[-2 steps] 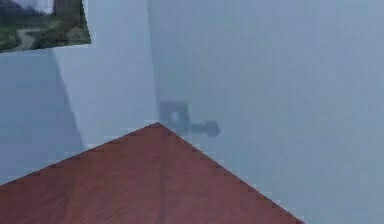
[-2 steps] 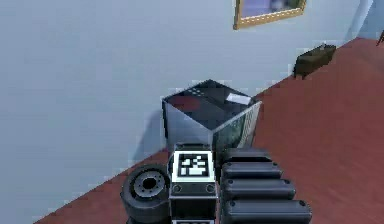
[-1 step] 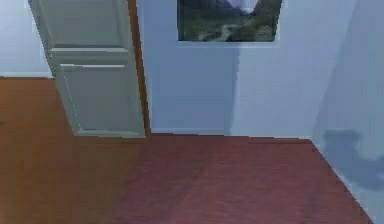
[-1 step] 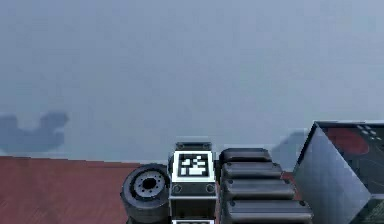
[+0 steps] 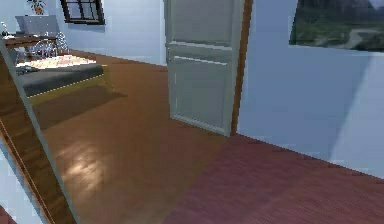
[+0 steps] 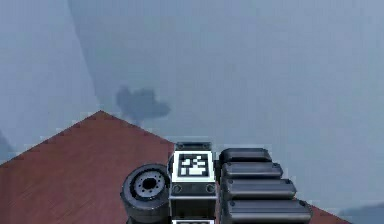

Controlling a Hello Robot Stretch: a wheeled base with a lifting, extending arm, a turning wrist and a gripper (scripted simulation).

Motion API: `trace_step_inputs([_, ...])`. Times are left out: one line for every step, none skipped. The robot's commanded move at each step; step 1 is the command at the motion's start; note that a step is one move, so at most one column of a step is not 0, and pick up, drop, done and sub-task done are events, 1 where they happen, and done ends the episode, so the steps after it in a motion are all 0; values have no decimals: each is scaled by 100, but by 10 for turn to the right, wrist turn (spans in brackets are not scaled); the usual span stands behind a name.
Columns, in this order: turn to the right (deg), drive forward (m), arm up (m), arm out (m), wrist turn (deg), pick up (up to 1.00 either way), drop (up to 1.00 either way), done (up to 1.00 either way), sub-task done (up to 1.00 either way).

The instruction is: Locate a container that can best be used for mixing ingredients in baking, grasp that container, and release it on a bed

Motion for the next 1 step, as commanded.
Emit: trace_step_inputs([0,80,0,0,0,0,0,0,0])
